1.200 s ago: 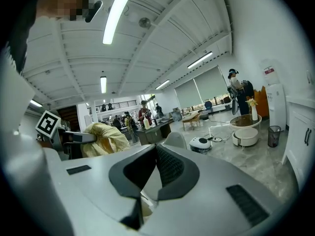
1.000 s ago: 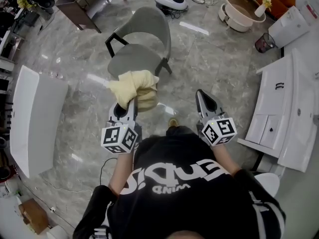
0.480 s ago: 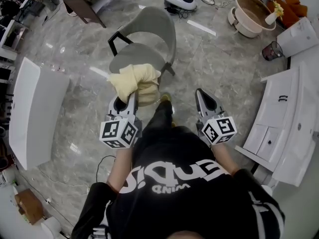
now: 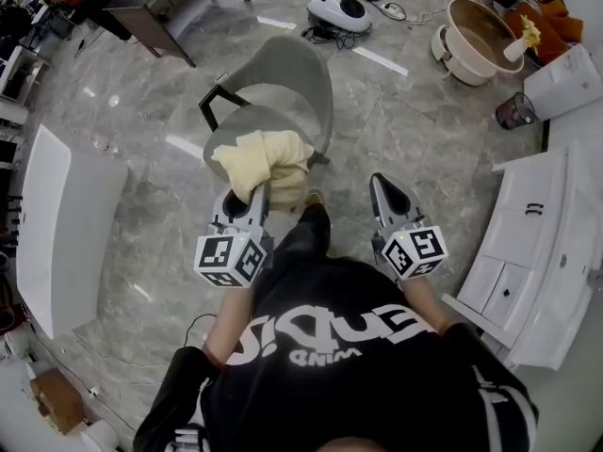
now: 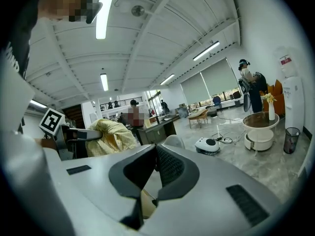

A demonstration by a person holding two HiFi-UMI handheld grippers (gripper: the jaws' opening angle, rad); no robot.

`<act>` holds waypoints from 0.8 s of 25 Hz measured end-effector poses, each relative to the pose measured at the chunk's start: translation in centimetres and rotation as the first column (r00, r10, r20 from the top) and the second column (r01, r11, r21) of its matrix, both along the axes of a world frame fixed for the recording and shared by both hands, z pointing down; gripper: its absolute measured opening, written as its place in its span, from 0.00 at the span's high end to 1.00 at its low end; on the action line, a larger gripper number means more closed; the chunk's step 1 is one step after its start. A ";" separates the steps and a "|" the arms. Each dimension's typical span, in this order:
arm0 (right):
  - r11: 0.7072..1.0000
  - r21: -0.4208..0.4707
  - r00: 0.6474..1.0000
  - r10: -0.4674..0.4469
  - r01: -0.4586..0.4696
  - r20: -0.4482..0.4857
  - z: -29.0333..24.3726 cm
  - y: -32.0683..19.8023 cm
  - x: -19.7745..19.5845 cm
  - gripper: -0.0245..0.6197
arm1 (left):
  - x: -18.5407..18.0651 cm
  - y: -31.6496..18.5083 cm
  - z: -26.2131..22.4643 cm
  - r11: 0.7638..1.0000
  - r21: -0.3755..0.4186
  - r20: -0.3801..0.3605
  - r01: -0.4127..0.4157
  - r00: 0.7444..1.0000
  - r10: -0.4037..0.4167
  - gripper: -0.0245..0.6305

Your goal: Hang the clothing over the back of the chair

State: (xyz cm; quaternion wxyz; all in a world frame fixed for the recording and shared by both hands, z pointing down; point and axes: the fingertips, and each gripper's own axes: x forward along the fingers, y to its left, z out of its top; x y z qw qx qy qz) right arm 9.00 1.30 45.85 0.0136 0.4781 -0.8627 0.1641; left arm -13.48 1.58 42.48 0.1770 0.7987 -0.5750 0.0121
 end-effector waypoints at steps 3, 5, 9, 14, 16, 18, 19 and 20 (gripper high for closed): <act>1.000 -0.004 1.000 -0.001 0.001 -0.001 -0.2 -3.1 -0.4 0.94 | 0.0 -3.1 -0.1 1.000 -0.004 -0.003 -0.009 1.000 0.009 0.79; 1.000 -0.001 1.000 0.001 -0.001 -0.001 -0.5 -5.0 -0.7 0.94 | -0.1 -5.1 -0.3 1.000 -0.002 -0.004 -0.015 1.000 0.015 0.79; 1.000 0.000 1.000 0.016 -0.016 -0.003 -1.1 -8.5 -0.7 0.94 | -0.1 -9.0 -0.7 1.000 -0.003 -0.005 -0.031 0.999 0.031 0.79; 0.999 0.006 0.999 0.048 -0.048 -0.005 -1.6 -12.5 -1.0 0.94 | -0.3 -13.5 -1.0 0.998 -0.002 -0.005 -0.066 0.998 0.066 0.79; 0.998 0.010 0.998 0.064 -0.063 -0.005 -1.8 -13.9 -1.2 0.94 | -0.4 -15.2 -1.1 0.997 0.003 -0.005 -0.080 0.997 0.080 0.79; 0.997 0.013 0.997 0.077 -0.077 -0.006 -2.0 -15.2 -1.3 0.94 | -0.4 -16.7 -1.4 0.995 0.010 -0.003 -0.094 0.996 0.094 0.79; 0.996 0.014 0.996 0.084 -0.084 -0.007 -2.1 -15.8 -1.3 0.94 | -0.4 -17.5 -1.5 0.995 0.013 -0.002 -0.102 0.995 0.102 0.79; 0.996 0.015 0.996 0.091 -0.091 -0.007 -2.2 -16.4 -1.3 0.94 | -0.4 -18.2 -1.7 0.994 0.018 -0.001 -0.111 0.994 0.111 0.79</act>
